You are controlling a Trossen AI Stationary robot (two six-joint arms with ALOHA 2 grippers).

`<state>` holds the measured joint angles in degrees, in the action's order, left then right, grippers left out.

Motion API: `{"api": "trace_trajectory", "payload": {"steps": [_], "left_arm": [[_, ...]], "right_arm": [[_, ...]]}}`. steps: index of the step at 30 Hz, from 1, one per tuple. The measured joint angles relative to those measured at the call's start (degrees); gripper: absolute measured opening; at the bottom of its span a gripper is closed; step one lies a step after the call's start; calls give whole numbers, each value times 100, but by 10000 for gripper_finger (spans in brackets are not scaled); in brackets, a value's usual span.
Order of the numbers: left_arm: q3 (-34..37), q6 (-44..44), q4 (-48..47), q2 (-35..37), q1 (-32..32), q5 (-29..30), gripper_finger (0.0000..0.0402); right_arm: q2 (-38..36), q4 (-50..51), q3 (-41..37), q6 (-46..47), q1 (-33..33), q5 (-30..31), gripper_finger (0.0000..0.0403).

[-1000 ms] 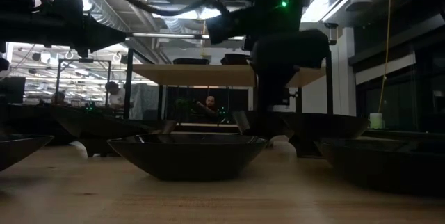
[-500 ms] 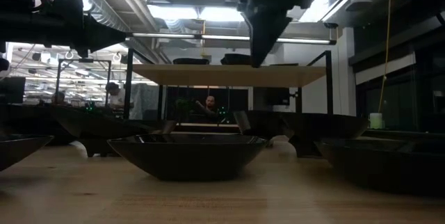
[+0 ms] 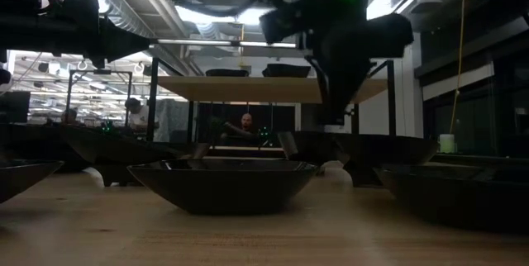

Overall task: Pick & Place Mini shaped plates
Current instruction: Stack the distorted square plate on top of the distorted square plate on the shelf

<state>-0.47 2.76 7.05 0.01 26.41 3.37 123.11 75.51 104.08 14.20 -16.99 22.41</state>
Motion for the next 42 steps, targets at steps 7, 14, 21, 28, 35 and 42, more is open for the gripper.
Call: {"api": "trace_trajectory", "payload": {"steps": [7, 14, 21, 28, 35, 42], "left_arm": [[0, -2, 0, -2, 1, 1, 86], [2, 0, -2, -2, 1, 0, 86], [0, 1, -1, -1, 1, -1, 86], [1, -2, 0, -1, 1, 0, 86], [1, -1, -1, 0, 1, -2, 86], [1, 1, 0, -1, 1, -2, 86]], "right_arm": [[0, -90, -49, -2, 0, -4, 162], [63, -337, -49, -191, 0, 8, 173], [87, -398, -51, -134, 30, 175, 173], [98, -482, -379, -142, 120, 206, 173], [101, -494, -703, -47, 114, 205, 158], [98, -510, -661, -109, 114, 249, 78]]}}
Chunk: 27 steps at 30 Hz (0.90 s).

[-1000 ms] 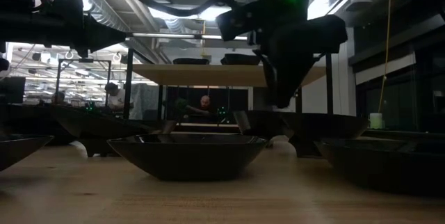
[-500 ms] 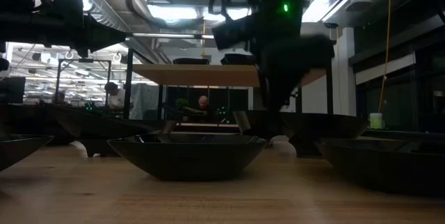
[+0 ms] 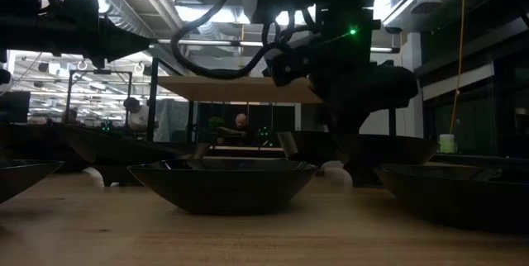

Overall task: Pick & Place Mini shaped plates
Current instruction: Stack the distorted square plate on top of the distorted square plate on the shelf

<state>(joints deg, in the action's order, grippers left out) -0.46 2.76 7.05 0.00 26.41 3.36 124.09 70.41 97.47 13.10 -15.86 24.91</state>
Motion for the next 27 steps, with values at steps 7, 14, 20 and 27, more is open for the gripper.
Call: {"api": "trace_trajectory", "payload": {"steps": [7, 14, 20, 27], "left_arm": [[-1, -2, 0, 1, 0, 2, 86], [0, -2, 0, 1, 0, 0, 86], [1, 0, -2, 0, -1, 0, 86], [-1, -2, 0, 1, 0, 1, 86]], "right_arm": [[-22, 22, 2, -25, 0, -2, 9], [-583, 69, 2, 59, 0, -7, 6], [-1242, -40, 4, 165, 0, -435, 4], [-1865, -411, 4, -128, -2, -507, 3]]}}
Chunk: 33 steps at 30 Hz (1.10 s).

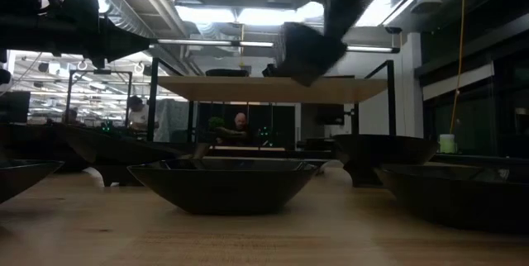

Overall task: Pick & Place Mini shaped plates
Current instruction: Stack the distorted square plate on top of the distorted square plate on the shelf

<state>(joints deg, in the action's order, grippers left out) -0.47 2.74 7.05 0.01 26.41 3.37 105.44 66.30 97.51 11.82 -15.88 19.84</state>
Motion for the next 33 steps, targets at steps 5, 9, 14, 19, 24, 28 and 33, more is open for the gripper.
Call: {"api": "trace_trajectory", "payload": {"steps": [5, 9, 14, 19, 24, 28, 33], "left_arm": [[0, 0, 0, -2, 0, 1, 86], [1, 1, -1, -1, -1, 0, 86], [2, 2, 0, -2, 0, 1, 86], [1, 2, 0, -1, -2, -1, 86], [0, 1, 0, 0, 0, 1, 86], [1, 1, -1, 0, -2, -1, 86], [1, -1, 0, -2, 0, -1, 86]], "right_arm": [[-288, -342, 0, -403, 0, 9, 3], [-441, -452, 0, -773, 1, 171, 3], [-555, -415, 154, -1072, 116, 461, 3], [-555, -375, 427, -1629, 355, 495, 3], [-555, -287, 690, -2134, 660, 676, 3], [-557, -288, 774, -2484, 966, 684, 3], [-556, -224, 691, -2643, 1438, 807, 3]]}}
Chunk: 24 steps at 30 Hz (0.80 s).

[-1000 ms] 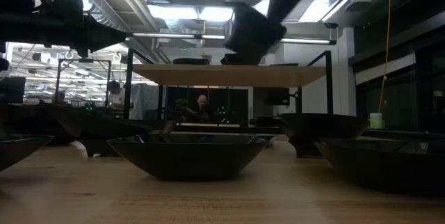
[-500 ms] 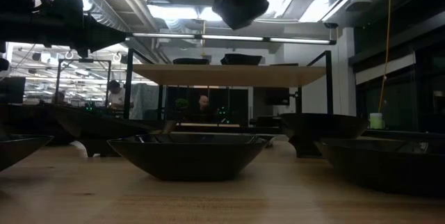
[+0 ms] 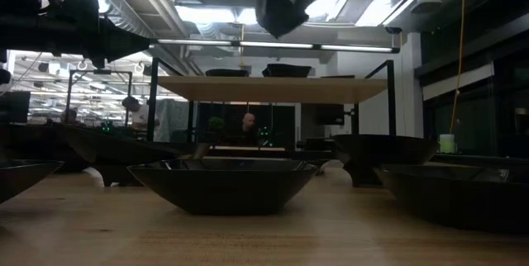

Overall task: Pick & Place Mini shaped plates
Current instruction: Stack the distorted square plate on top of the distorted square plate on the shelf

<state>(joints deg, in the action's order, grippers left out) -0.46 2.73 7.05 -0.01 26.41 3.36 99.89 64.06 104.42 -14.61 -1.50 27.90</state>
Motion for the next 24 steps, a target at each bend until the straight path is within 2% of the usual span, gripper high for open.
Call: {"api": "trace_trajectory", "payload": {"steps": [7, 24], "left_arm": [[1, 3, 0, 2, 0, 2, 86], [-1, 1, 0, 2, -2, 0, 86]], "right_arm": [[66, 10, -68, 11, 451, -92, 3], [278, 214, -74, 87, 831, -256, 3]]}}
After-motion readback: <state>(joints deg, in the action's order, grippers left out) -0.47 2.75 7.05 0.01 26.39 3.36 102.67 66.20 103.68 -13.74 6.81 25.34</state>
